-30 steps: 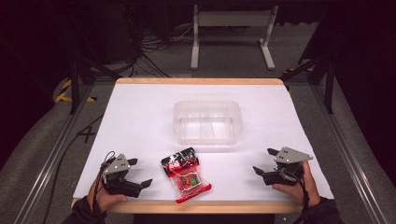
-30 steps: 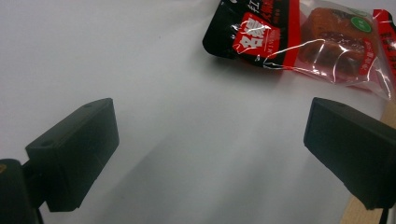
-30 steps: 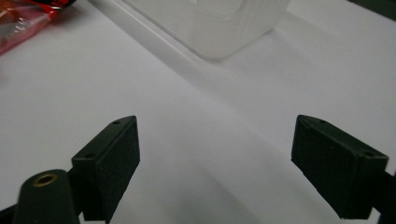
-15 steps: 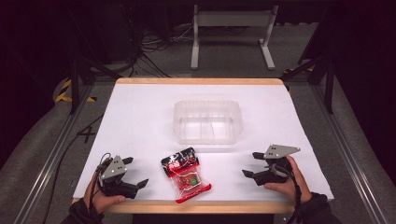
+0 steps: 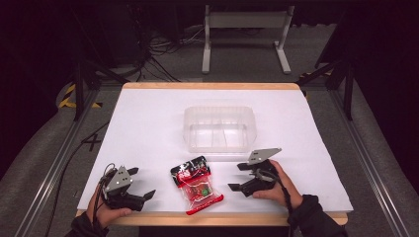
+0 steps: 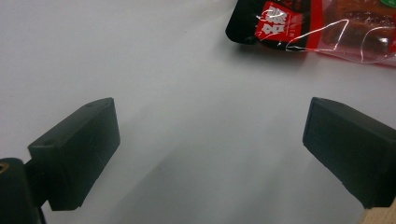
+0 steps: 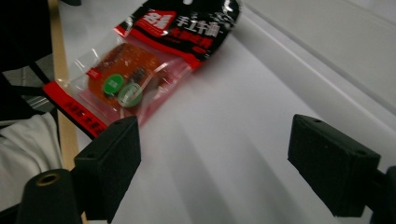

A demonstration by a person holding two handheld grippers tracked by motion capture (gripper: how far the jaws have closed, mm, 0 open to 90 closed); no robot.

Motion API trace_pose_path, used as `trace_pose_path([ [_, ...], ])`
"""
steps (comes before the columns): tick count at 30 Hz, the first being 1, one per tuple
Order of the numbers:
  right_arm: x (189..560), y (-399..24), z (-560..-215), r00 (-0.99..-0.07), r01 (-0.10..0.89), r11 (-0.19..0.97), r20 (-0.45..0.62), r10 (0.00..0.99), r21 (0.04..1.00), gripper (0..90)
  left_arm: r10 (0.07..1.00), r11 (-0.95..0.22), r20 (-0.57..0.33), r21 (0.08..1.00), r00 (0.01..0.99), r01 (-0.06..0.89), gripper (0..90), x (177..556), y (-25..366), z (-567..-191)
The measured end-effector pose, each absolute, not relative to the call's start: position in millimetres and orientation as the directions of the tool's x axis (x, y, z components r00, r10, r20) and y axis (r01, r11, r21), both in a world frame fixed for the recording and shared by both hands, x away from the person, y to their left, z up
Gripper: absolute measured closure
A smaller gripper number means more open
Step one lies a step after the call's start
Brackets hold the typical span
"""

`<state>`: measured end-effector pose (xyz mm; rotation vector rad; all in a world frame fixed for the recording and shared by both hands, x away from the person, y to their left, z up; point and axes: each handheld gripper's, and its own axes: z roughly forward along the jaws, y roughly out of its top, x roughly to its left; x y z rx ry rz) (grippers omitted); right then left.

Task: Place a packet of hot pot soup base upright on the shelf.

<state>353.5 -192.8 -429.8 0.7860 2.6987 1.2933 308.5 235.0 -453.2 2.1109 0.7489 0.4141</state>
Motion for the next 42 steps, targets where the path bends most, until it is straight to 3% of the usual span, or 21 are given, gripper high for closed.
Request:
trace_pose_path([
  [9,366,-142,-438,-0.891,0.43,0.574,0.227,0.392,0.697,17.3,0.634,-0.473,0.027,0.804,0.773,0.361,4.6,308,236,-453],
  [22,395,-115,-440,-0.851,0.516,0.538,0.329,0.41,0.666,11.2,0.628,-0.478,0.022,0.8,0.778,0.363,4.7,309,234,-454],
  [32,405,-97,-442,-0.842,0.531,0.55,0.325,0.431,0.644,8.7,0.622,-0.481,0.021,0.799,0.783,0.361,4.7,309,234,-455],
  [37,406,-88,-443,-0.844,0.528,0.545,0.335,0.419,0.651,11.4,0.619,-0.485,0.022,0.797,0.785,0.36,4.8,309,233,-455],
  [42,405,-82,-440,-0.872,0.472,0.601,0.241,0.426,0.645,26.2,0.619,-0.493,0.029,0.792,0.785,0.36,4.9,309,233,-455],
])
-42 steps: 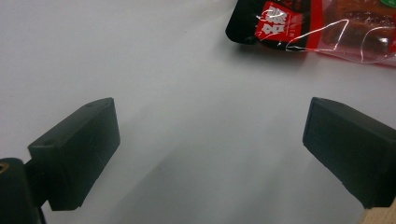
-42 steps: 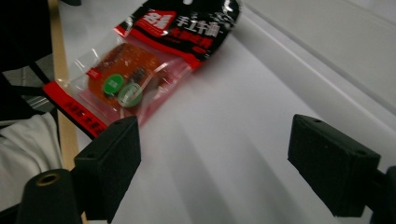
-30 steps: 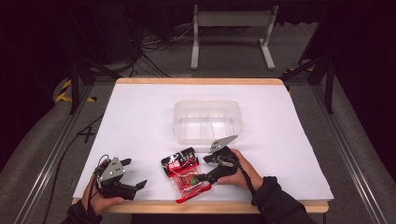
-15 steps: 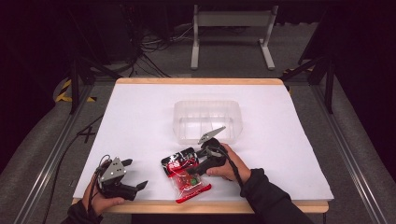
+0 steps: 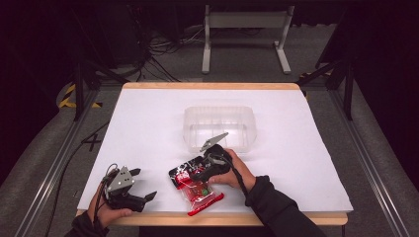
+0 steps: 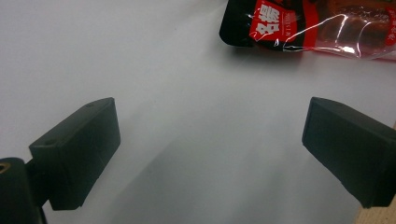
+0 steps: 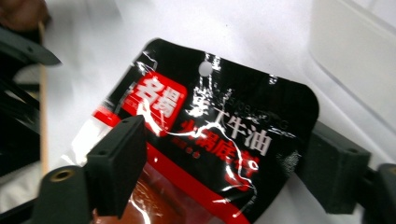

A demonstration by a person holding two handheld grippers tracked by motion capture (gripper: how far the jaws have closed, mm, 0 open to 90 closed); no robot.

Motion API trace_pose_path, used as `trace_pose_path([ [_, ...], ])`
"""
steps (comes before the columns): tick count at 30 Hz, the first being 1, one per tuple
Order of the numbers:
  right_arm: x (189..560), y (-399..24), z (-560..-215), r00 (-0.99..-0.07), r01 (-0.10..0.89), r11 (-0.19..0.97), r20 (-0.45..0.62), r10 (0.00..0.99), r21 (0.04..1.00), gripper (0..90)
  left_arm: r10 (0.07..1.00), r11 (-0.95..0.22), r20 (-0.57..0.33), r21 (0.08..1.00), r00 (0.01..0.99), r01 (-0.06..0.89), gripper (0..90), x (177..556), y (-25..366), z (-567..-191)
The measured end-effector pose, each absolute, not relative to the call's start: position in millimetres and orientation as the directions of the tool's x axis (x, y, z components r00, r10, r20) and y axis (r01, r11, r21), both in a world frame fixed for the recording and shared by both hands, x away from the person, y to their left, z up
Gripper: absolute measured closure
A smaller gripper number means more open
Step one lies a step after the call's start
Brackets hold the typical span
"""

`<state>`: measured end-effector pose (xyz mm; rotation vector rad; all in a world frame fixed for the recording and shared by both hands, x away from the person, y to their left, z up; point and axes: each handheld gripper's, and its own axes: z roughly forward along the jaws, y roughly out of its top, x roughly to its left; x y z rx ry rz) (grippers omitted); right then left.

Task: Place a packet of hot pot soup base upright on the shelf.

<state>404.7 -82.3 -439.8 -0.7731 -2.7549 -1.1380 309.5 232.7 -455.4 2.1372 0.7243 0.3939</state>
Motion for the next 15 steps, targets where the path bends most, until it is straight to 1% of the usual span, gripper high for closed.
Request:
trace_pose_path([
  [3,404.3,-78.2,-439.0,-0.88,0.452,0.618,0.208,0.427,0.643,32.0,0.619,-0.494,0.027,0.791,0.785,0.362,5.0,309.6,232.6,-455.5],
  [5,404.8,-76.8,-438.2,-0.88,0.448,0.621,0.195,0.433,0.643,40.9,0.616,-0.497,0.029,0.789,0.787,0.361,5.1,309.9,232.7,-455.7],
  [7,404.8,-75.7,-438.2,-0.886,0.434,0.63,0.18,0.427,0.644,47.9,0.618,-0.497,0.027,0.787,0.786,0.364,5.1,310.1,232.7,-456.2],
  [8,404.5,-74.9,-438.3,-0.889,0.427,0.632,0.173,0.425,0.647,53.8,0.618,-0.497,0.023,0.785,0.786,0.369,5.1,310.1,232.6,-456.5],
  [9,403.9,-74.2,-438.4,-0.893,0.419,0.637,0.167,0.419,0.647,56.1,0.618,-0.499,0.025,0.784,0.786,0.368,5.1,310.2,232.8,-456.6],
  [12,403.3,-74.1,-438.9,-0.901,0.401,0.645,0.153,0.406,0.65,68.0,0.618,-0.497,0.022,0.785,0.786,0.369,5.0,310.8,233.4,-456.8],
  [13,403.7,-74.8,-439.1,-0.904,0.398,0.644,0.161,0.396,0.654,72.8,0.62,-0.495,0.019,0.786,0.784,0.372,5.0,310.8,233.5,-456.9],
  [15,404.5,-76.4,-439.3,-0.911,0.386,0.641,0.167,0.377,0.663,78.7,0.62,-0.495,0.019,0.785,0.784,0.372,5.1,311.0,233.6,-457.0],
])
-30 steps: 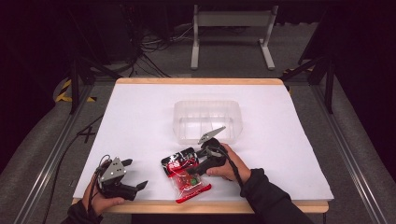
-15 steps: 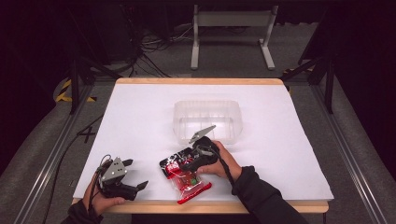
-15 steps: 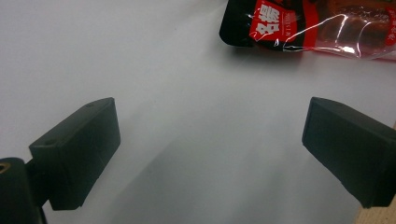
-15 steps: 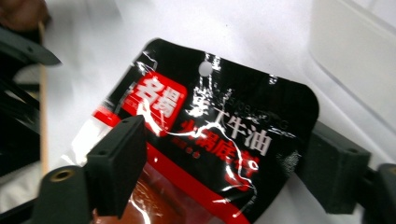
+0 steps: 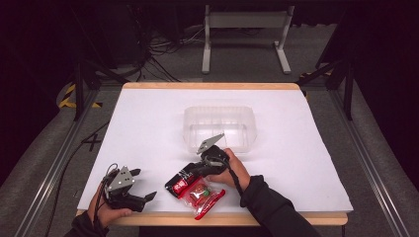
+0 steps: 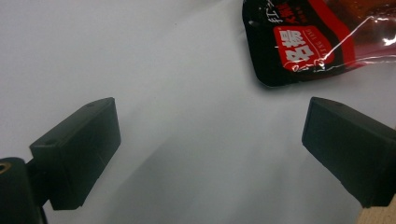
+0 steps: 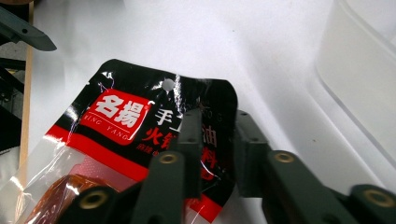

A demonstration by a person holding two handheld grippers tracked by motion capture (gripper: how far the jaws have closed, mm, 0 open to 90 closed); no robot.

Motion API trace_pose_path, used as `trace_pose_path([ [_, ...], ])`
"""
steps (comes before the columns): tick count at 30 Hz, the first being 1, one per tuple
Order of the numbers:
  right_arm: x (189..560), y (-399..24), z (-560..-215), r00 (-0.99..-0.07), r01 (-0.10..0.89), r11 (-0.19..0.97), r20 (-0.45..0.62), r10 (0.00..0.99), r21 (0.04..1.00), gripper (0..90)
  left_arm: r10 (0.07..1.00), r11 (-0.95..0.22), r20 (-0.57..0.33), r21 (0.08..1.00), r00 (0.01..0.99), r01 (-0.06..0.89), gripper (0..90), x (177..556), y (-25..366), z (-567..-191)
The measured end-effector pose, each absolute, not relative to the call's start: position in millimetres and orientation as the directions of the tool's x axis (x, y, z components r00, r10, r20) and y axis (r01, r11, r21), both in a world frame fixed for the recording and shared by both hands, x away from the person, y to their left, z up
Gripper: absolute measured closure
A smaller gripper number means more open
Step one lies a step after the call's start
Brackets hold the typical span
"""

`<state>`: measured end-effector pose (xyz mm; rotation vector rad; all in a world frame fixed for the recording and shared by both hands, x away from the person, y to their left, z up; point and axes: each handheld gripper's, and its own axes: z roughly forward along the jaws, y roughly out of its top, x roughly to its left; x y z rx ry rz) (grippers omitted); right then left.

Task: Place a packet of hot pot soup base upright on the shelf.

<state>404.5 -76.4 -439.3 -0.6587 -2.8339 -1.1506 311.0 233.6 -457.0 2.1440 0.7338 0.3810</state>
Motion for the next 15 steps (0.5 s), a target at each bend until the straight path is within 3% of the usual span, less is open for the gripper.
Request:
trace_pose_path([
  [5,401,-80,-437,-0.928,0.346,0.644,0.15,0.34,0.683,90.0,0.622,-0.493,0.017,0.785,0.783,0.376,5.1,311,234,-457],
  [15,387,-104,-415,-0.941,0.3,0.605,0.123,0.316,0.737,90.0,0.628,-0.487,0.019,0.789,0.778,0.374,5.1,311,234,-456],
])
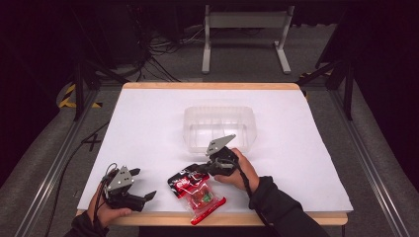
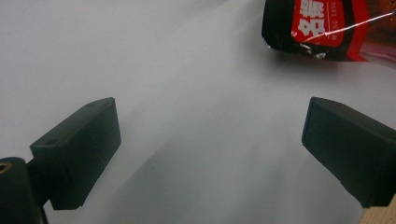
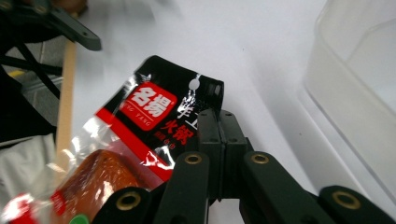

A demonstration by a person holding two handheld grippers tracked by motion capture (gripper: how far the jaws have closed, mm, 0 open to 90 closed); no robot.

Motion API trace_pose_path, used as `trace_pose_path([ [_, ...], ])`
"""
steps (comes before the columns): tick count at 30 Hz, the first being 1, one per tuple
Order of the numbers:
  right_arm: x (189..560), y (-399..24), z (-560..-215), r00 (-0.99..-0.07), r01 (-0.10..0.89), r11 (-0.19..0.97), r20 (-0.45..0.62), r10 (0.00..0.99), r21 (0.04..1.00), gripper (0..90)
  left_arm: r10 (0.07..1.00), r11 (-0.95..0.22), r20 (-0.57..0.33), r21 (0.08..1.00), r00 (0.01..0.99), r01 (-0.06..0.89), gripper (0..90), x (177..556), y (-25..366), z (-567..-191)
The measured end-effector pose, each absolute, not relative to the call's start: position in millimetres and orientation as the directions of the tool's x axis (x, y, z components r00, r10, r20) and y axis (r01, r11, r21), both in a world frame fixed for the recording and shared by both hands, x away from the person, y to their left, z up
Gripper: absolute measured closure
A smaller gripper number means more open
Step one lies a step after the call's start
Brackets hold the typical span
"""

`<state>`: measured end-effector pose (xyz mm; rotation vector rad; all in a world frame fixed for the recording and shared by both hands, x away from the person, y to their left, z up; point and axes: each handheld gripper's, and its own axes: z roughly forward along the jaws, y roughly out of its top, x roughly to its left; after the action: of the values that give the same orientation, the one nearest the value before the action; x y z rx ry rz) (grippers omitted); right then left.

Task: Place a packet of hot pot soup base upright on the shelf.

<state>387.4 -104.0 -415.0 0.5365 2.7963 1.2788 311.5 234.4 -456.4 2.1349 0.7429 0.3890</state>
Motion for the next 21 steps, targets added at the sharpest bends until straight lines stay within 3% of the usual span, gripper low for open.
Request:
trace_pose_path([
  [13,343,-138,-364,-0.93,0.246,0.565,0.029,0.366,0.788,90.0,0.632,-0.477,0.013,0.795,0.775,0.376,5.1,311,236,-455],
  [21,336,-165,-347,-0.905,0.248,0.517,0.004,0.426,0.819,90.0,0.635,-0.473,0.017,0.799,0.772,0.372,5.1,310,237,-454],
])
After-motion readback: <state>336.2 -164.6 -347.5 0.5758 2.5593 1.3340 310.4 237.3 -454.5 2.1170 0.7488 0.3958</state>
